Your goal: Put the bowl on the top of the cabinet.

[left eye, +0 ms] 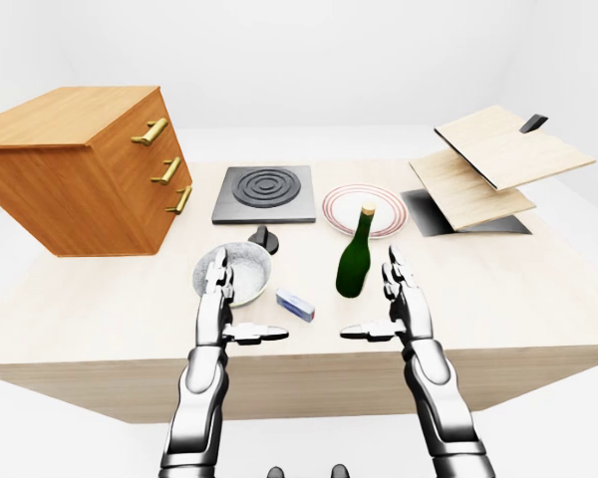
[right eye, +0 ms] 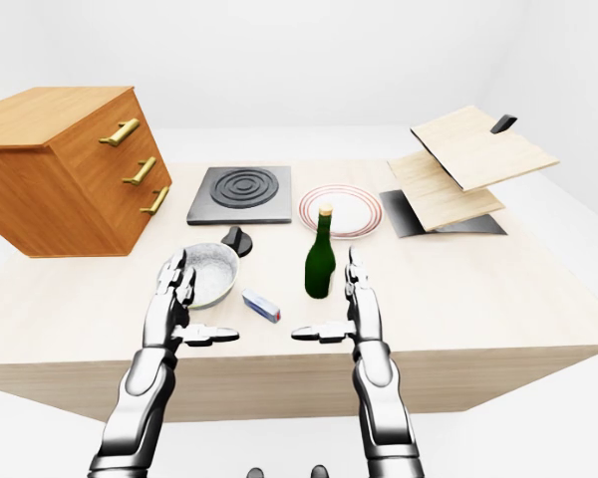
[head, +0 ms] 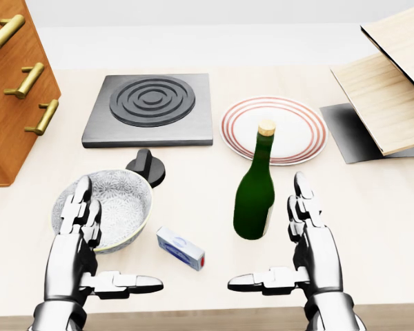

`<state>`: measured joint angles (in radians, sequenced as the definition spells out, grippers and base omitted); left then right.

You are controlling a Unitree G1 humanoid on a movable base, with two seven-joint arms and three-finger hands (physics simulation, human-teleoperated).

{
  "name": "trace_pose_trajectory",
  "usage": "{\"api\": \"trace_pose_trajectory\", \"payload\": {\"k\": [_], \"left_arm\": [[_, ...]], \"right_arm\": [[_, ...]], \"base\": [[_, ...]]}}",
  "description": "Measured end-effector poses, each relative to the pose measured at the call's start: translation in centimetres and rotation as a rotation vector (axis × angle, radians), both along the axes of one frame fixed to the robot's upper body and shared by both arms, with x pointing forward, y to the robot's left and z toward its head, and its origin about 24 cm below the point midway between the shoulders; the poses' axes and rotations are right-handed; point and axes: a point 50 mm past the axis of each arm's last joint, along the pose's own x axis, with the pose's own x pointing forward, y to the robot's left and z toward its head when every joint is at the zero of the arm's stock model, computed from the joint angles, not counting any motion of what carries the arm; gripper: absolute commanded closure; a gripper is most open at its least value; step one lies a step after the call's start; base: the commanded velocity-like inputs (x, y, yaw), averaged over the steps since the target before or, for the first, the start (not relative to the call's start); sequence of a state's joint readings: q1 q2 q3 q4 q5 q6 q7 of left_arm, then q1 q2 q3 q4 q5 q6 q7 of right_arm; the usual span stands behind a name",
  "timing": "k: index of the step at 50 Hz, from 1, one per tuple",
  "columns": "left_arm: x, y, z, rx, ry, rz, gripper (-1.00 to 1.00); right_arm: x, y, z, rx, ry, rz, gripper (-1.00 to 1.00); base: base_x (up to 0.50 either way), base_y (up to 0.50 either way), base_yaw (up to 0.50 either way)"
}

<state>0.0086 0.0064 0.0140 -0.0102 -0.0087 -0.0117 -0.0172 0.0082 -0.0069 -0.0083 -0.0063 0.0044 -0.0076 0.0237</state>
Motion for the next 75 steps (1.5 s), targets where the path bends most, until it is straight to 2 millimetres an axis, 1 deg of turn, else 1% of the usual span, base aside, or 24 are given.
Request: {"api": "trace_pose_trajectory", "payload": {"k": [14, 18, 22, 33, 38, 42, 53, 75], "left_arm": [[-0.3, 0.5, 0.2, -0.003, -0.021, 0.000, -1.00], [-0.5, 0.5, 0.6, 0.006, -0.048, -0.002, -1.00], [-1.0, 0.5, 1.7, 0.021, -0.121, 0.000, -1.00], [-3.5, 0.9, 5.6, 0.068, -0.282, 0.059, -1.00], [-4.2, 1.0, 6.7, 0.090, -0.331, 0.080, -1.00], [-4.7, 1.0, 7.3, 0.101, -0.356, 0.090, -1.00], [-5.2, 1.1, 8.0, 0.120, -0.383, 0.104, -1.00], [-5.4, 1.0, 8.2, 0.128, -0.389, 0.104, -1.00]], "right_arm": [[-0.3, -0.2, 0.1, -0.008, -0.018, 0.017, -1.00], [-0.5, -0.2, 0.5, -0.025, -0.044, 0.019, -1.00], [-1.0, -0.1, 1.6, -0.072, -0.117, 0.013, -1.00], [-2.9, -0.2, 4.3, -0.182, -0.232, -0.041, -1.00], [-3.4, -0.3, 5.1, -0.217, -0.265, -0.063, -1.00], [-3.7, -0.4, 5.7, -0.238, -0.291, -0.075, -1.00], [-4.2, -0.3, 6.5, -0.262, -0.325, -0.084, -1.00], [-4.4, -0.2, 6.7, -0.272, -0.331, -0.083, -1.00]], "base": [[0.00, 0.00, 0.00], [0.00, 0.00, 0.00], [0.00, 0.00, 0.00], [0.00, 0.00, 0.00], [0.00, 0.00, 0.00], [0.00, 0.41, 0.00], [0.00, 0.50, 0.00], [0.00, 0.50, 0.00]]}}
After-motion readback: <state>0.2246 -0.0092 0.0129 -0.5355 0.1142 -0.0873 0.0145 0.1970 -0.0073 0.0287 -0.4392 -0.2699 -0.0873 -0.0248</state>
